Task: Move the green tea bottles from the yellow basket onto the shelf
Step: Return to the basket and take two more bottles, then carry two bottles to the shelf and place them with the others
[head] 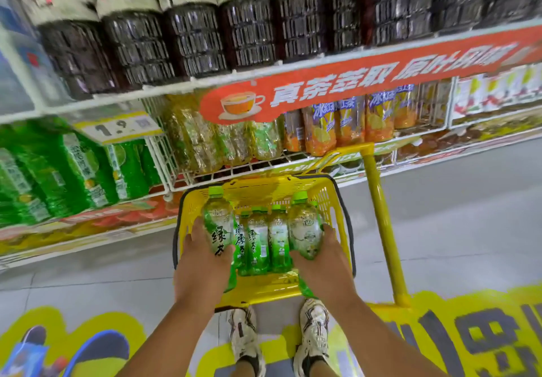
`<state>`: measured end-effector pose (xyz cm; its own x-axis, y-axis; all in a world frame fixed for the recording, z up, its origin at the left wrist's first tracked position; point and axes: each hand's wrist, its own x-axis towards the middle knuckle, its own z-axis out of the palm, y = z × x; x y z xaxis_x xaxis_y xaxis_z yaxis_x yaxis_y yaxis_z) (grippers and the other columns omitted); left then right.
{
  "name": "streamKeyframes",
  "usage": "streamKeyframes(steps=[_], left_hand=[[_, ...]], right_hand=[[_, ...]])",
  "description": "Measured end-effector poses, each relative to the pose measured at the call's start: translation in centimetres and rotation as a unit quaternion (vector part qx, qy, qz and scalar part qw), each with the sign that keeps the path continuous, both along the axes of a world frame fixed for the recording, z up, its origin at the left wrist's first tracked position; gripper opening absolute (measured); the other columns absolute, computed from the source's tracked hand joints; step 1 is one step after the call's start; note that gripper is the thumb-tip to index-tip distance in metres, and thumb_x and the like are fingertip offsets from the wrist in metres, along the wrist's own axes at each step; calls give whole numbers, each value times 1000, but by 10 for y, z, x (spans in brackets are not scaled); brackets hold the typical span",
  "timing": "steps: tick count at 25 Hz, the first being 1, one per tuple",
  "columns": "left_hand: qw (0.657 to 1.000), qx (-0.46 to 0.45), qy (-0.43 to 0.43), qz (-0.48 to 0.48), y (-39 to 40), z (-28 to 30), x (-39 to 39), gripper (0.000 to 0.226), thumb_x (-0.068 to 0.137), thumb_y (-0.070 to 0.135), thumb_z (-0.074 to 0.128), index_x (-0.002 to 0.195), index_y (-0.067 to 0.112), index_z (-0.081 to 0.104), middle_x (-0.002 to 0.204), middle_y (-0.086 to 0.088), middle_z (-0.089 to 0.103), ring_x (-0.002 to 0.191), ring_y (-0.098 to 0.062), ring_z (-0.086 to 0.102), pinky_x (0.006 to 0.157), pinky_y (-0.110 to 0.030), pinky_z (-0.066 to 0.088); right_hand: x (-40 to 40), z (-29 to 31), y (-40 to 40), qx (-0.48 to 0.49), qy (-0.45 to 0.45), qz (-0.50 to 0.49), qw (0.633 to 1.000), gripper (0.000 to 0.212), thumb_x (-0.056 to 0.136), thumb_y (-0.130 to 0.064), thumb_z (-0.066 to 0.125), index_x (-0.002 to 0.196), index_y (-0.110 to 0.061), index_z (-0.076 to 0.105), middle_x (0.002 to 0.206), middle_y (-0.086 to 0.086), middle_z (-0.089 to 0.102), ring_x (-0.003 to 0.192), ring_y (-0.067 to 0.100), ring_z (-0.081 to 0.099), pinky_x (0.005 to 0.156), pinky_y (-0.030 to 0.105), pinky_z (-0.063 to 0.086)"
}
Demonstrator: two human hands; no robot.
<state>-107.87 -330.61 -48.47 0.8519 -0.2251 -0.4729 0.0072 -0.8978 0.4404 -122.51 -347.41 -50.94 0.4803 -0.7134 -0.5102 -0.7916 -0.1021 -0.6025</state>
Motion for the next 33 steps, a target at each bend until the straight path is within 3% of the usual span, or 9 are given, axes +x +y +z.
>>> streamKeyframes(steps=[6, 10, 13, 16, 19, 21, 24, 28, 33], left_hand=[[992, -112, 12, 49, -3, 140, -33, 91, 90, 45, 72, 161, 32, 17, 153, -2, 47, 126, -28, 60, 88, -43, 54], [979, -191, -3, 74, -9, 226, -52, 86, 86, 44, 78, 157, 37, 29, 134, 13, 50, 121, -15, 57, 92, -35, 49], [971, -226, -16, 83, -13, 278, -58, 92, 80, 48, 83, 155, 41, 30, 145, 7, 52, 123, -23, 60, 99, -46, 54], [963, -254, -34, 85, -16, 326, -60, 98, 79, 46, 84, 158, 39, 28, 146, 11, 50, 137, -20, 49, 105, -36, 45], [959, -264, -52, 92, -19, 361, -61, 92, 80, 50, 82, 157, 30, 35, 150, 11, 49, 133, -21, 51, 100, -35, 45], [956, -270, -65, 97, -21, 378, -61, 90, 79, 54, 81, 155, 28, 40, 152, 6, 50, 131, -22, 53, 105, -38, 47], [944, -300, -71, 119, -20, 397, -66, 89, 79, 52, 82, 155, 30, 41, 150, 9, 49, 131, -20, 52, 102, -36, 47], [931, -318, -99, 150, -7, 407, -76, 88, 74, 57, 83, 151, 32, 47, 148, 12, 51, 129, -18, 54, 108, -46, 48], [924, -296, -135, 200, 39, 415, -79, 79, 71, 61, 83, 142, 38, 55, 132, 13, 60, 113, -16, 64, 96, -47, 56]], right_hand=[[-20, 137, -1, 47, -83, -22, 995, 63, 78, -31, 84, 130, -31, 48, 96, -19, 64, 81, -5, 64, 59, 10, 45], [-31, 217, -9, 73, -138, -14, 988, 57, 77, -22, 87, 122, -31, 53, 101, -17, 69, 75, -20, 62, 61, 3, 46], [-40, 270, -19, 107, -174, -1, 979, 47, 78, -26, 88, 115, -30, 61, 105, -10, 74, 79, -16, 65, 68, 10, 51], [-45, 320, -28, 137, -216, 11, 967, 38, 78, -35, 87, 105, -35, 61, 105, -15, 71, 88, -6, 66, 71, 16, 53], [-39, 354, -40, 128, -247, 27, 960, 80, 61, -61, 89, 129, -28, 61, 125, -5, 69, 108, 14, 69, 89, 38, 59], [-34, 377, -46, 117, -259, 49, 958, 80, 65, -57, 89, 132, -26, 60, 123, -7, 70, 105, 13, 70, 85, 35, 60], [-26, 398, -52, 108, -267, 76, 955, 98, 52, -70, 88, 135, -28, 57, 129, -7, 67, 113, 16, 67, 95, 43, 57], [-14, 419, -45, 99, -275, 136, 947, 34, 77, -39, 87, 103, -31, 66, 102, -10, 74, 89, 5, 69, 71, 24, 55], [9, 434, -4, 117, -291, 188, 931, 35, 79, -33, 86, 105, -35, 63, 109, -19, 69, 100, -2, 64, 77, 21, 50]])
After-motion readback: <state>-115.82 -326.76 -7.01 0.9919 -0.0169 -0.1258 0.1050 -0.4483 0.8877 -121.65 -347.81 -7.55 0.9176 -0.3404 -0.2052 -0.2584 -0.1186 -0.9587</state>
